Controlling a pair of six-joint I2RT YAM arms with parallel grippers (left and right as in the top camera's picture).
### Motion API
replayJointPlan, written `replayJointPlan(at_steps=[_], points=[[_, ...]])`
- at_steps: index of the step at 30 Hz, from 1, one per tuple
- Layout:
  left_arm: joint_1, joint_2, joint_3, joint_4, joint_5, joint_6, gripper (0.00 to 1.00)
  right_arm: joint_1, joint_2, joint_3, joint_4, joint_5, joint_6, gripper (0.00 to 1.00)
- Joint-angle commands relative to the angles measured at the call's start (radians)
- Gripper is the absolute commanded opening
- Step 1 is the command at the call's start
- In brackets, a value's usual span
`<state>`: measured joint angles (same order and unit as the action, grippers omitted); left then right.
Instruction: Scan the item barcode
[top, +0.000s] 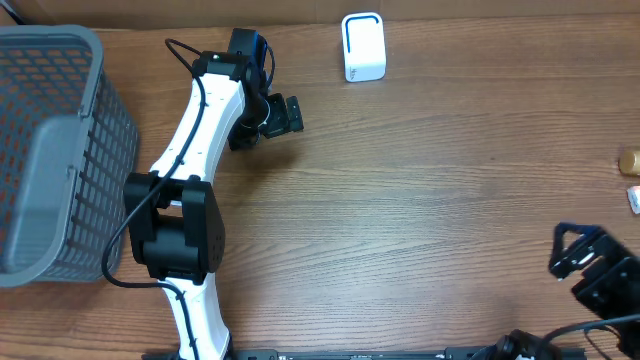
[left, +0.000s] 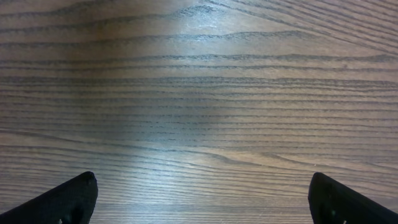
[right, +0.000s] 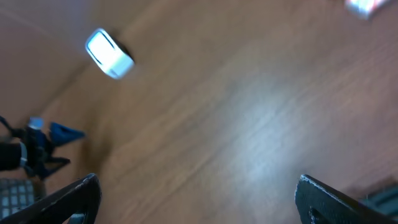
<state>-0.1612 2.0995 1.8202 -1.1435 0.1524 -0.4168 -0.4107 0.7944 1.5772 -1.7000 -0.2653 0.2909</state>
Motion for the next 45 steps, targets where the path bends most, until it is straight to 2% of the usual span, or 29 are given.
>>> replayJointPlan(at_steps=[1, 13, 19, 26, 38, 42, 45], points=[[0.004, 0.006, 0.008, 0.000, -0.006, -0.010, 1.00, 0.006, -0.007, -0.065, 0.006, -0.006, -0.003, 1.00], [0.004, 0.006, 0.008, 0.000, -0.006, -0.010, 1.00, 0.006, -0.006, -0.123, 0.006, -0.006, -0.017, 1.00], [0.004, 0.006, 0.008, 0.000, -0.006, -0.010, 1.00, 0.006, -0.006, -0.123, 0.006, -0.080, -0.196, 1.00], [0.004, 0.006, 0.008, 0.000, -0.006, -0.010, 1.00, 0.008, -0.047, -0.175, 0.040, -0.099, -0.198, 1.00], [0.004, 0.006, 0.008, 0.000, -0.006, -0.010, 1.00, 0.255, -0.457, -0.573, 0.607, -0.095, -0.199, 1.00], [0.004, 0.006, 0.008, 0.000, -0.006, -0.010, 1.00, 0.308, -0.574, -0.731, 0.739, -0.076, -0.198, 1.00], [0.004, 0.006, 0.008, 0.000, -0.006, -0.010, 1.00, 0.311, -0.597, -0.830, 0.812, -0.076, -0.198, 1.00]])
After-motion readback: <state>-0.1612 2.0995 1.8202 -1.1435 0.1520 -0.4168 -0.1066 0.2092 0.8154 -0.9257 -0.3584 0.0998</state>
